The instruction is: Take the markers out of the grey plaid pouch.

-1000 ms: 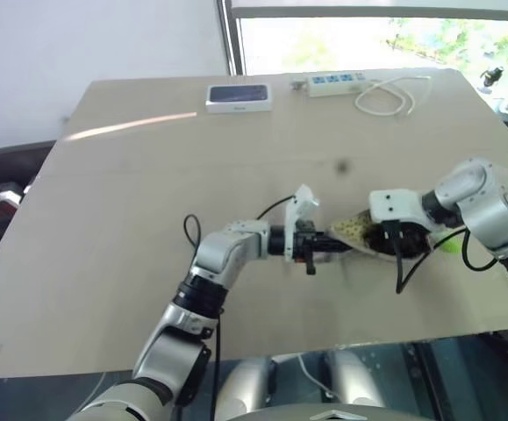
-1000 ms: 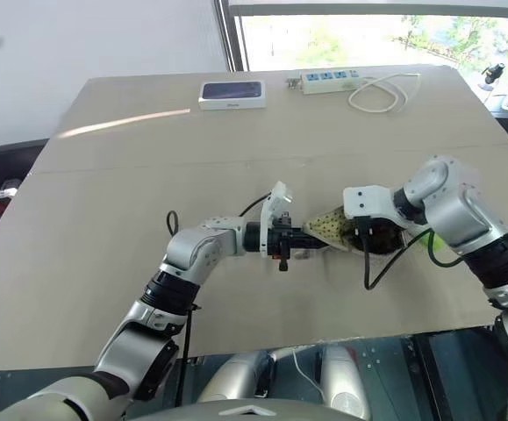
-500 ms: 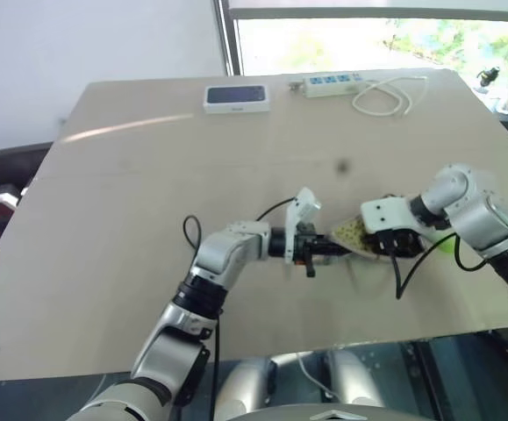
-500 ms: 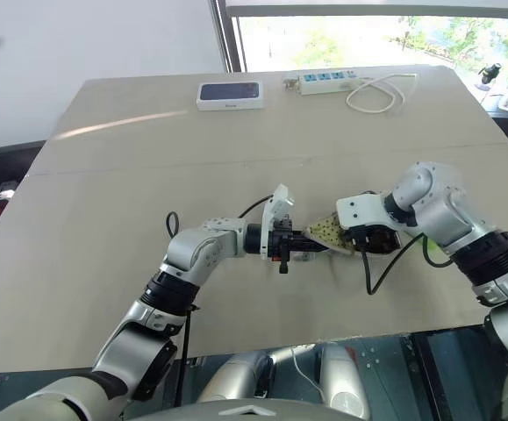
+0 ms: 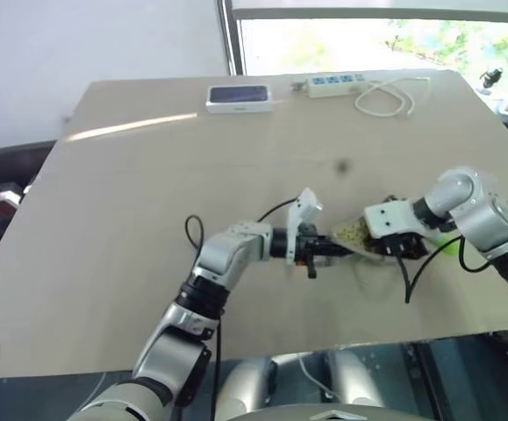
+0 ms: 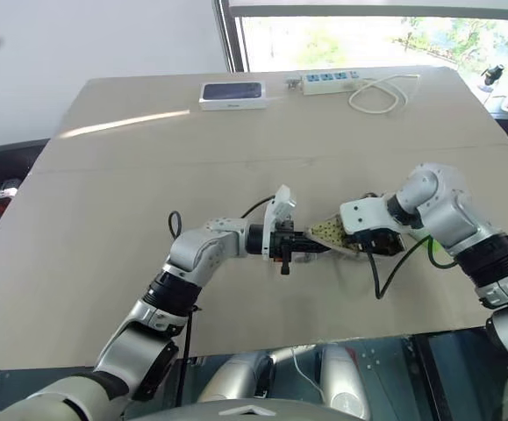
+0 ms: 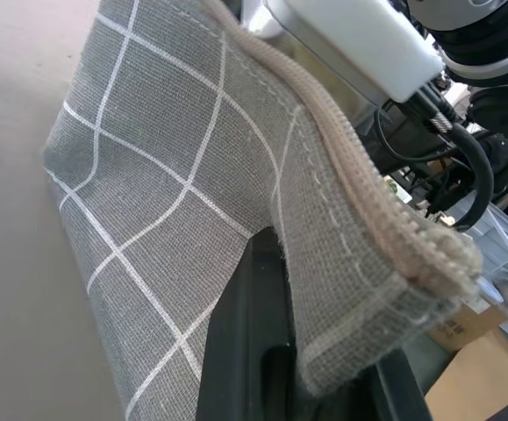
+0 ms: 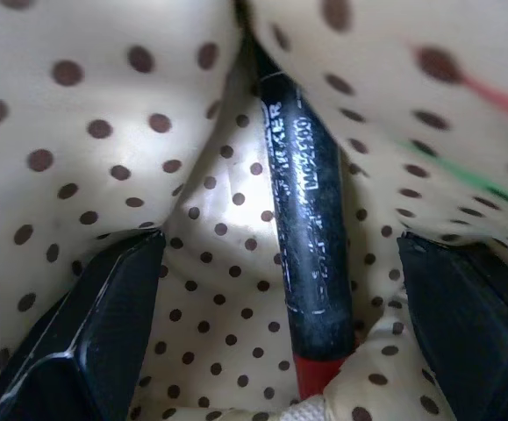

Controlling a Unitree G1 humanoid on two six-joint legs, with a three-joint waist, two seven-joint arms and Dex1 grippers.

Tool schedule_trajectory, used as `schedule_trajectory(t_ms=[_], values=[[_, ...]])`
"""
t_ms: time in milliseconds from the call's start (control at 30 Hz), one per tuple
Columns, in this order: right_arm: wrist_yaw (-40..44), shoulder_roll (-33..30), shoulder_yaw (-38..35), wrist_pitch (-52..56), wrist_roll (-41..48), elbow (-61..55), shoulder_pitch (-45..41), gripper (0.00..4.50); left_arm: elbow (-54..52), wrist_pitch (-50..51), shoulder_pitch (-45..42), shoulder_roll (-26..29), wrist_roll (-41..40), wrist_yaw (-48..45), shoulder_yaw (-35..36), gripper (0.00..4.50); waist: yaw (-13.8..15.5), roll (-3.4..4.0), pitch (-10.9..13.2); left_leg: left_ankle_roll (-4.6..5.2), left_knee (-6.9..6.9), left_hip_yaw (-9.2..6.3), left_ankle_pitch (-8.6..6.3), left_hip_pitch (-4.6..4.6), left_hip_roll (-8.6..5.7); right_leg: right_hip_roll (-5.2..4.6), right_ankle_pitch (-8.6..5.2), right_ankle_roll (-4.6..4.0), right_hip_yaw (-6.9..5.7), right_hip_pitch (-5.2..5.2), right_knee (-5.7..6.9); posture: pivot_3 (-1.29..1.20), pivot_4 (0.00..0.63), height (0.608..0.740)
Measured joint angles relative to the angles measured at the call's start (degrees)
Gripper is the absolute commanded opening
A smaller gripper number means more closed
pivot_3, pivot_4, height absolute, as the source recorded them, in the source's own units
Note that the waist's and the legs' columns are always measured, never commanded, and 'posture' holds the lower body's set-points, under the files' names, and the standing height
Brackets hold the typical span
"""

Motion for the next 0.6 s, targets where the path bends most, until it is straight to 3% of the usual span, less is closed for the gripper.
schedule_trajectory(t_ms=[467,600], values=[[0.57,-0.75,0.26,-2.21,1.76,1.47,0.31,4.36,3.09,-3.46,-0.94,-0.13,1.36,-0.44,-0.01,0.00,0.09,0.00,0.00,0.00,0.03,-0.06,0.00,0.00,-0.01,-0.01,0.00,0.00,-0.06,0.07,-0.04,0.00,0.150,0.740],[0.44,0.29,0.58,-0.76,0.86,2.89,-0.16,3.14,2.55,-3.45,-0.78,0.22,1.50,-0.43,0.02,0.00,0.03,-0.07,-0.05,0.00,0.10,-0.09,0.00,0.15,-0.01,-0.01,0.00,0.00,-0.08,0.26,-0.04,0.00,0.150,0.740]])
